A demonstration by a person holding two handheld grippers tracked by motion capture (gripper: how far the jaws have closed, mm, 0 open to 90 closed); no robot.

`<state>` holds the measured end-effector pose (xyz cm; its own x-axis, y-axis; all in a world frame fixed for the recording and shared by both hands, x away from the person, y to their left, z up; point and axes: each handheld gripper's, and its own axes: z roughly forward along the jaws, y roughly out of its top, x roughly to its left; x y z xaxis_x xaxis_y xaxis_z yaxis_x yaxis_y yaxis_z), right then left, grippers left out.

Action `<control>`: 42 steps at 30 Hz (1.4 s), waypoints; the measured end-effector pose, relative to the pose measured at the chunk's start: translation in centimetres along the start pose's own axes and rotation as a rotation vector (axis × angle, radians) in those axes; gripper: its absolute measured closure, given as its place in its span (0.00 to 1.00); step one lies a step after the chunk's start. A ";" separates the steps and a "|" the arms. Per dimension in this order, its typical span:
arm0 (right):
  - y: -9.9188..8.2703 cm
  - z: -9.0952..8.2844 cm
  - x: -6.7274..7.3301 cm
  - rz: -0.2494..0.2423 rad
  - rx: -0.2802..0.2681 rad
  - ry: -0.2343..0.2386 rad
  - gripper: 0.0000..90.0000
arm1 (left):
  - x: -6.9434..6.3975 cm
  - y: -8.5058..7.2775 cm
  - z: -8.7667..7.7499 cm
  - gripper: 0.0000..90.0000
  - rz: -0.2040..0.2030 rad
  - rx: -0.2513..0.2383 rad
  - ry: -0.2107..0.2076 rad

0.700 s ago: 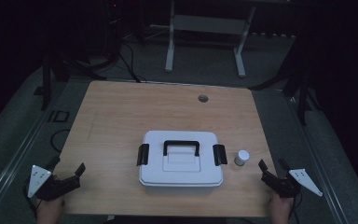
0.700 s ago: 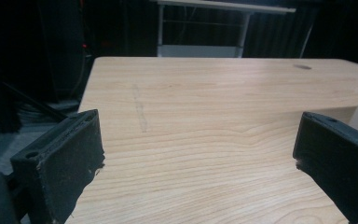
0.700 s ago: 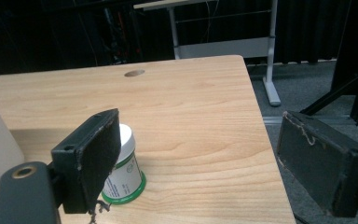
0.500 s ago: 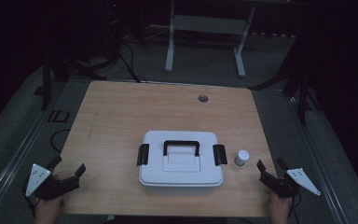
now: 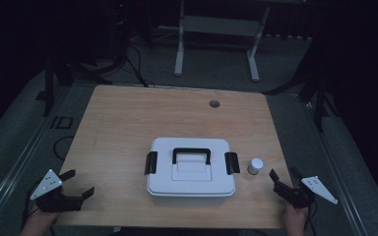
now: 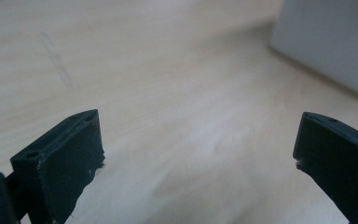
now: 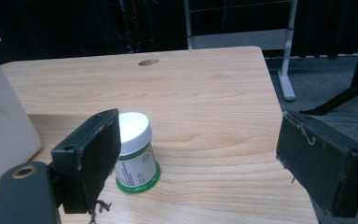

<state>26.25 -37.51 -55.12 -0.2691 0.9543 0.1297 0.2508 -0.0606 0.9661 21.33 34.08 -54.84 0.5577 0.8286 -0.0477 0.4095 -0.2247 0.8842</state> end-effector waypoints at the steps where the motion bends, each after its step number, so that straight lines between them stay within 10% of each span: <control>1: 0.0 0.0 0.0 0.001 0.000 0.004 0.15 | 0.1 0.3 -0.1 0.01 0.025 0.081 -0.038; 6: 0.0 0.0 0.0 0.006 0.007 0.010 0.15 | 0.3 1.2 -0.1 0.01 0.102 0.287 -0.104; 16: 0.0 0.1 -0.1 0.010 0.009 0.010 0.15 | 0.5 4.0 -0.4 0.01 0.308 0.649 -0.071; 27: 0.0 0.1 -0.1 0.007 0.014 0.011 0.15 | -0.7 7.1 0.7 0.01 0.330 0.997 -0.145; 34: 0.0 0.1 -0.1 0.006 0.016 0.011 0.15 | -2.2 8.6 1.6 0.01 0.387 1.106 -0.197; 42: 0.0 0.1 -0.1 0.005 0.018 0.012 0.15 | -3.1 11.3 2.3 0.02 0.411 1.105 -0.228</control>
<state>26.40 -37.56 -55.20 -0.2792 0.9503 0.1376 0.2686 -0.0602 0.9614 25.87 27.83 -45.80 0.8611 0.5073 -0.0349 0.5070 -0.8618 -0.0184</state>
